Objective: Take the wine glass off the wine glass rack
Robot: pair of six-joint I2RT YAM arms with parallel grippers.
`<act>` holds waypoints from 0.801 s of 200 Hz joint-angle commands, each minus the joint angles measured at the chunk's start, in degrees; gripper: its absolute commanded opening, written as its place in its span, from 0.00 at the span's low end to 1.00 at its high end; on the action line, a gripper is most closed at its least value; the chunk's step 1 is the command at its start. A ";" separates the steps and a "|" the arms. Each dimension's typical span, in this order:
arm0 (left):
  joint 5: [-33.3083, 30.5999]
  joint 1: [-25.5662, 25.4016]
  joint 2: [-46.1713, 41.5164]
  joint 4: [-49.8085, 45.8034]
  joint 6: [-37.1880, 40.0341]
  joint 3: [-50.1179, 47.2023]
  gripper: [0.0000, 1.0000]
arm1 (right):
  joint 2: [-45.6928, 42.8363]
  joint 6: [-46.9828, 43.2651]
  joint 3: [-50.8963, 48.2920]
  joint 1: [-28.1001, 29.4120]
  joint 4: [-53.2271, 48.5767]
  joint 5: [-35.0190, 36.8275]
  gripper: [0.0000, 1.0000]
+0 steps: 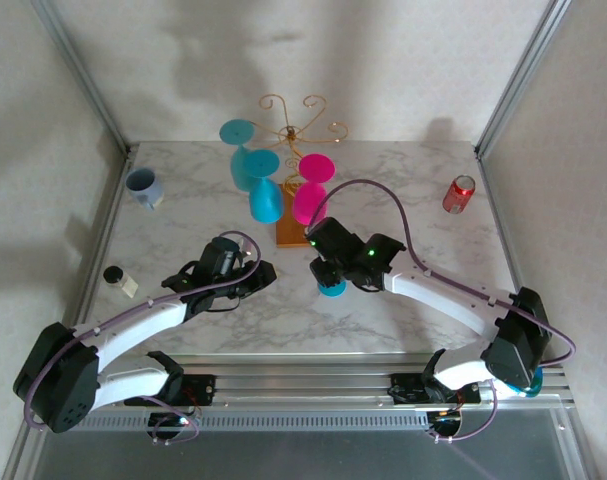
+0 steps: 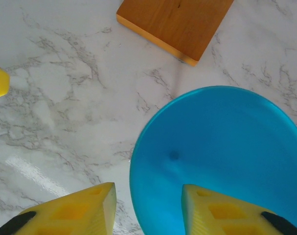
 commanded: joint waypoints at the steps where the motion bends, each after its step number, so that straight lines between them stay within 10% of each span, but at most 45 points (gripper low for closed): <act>1: 0.71 0.44 0.58 0.54 1.03 0.70 0.35 | -2.86 -0.23 0.11 0.49 -1.55 1.86 0.43; 92: -0.26 0.50 -0.40 -1.93 1.80 3.40 0.34 | -10.94 -0.76 7.38 0.01 -5.48 1.87 0.50; 160: -1.25 0.45 -2.99 -6.06 4.24 10.06 0.35 | -13.25 3.25 13.81 -7.92 -4.97 -12.23 0.54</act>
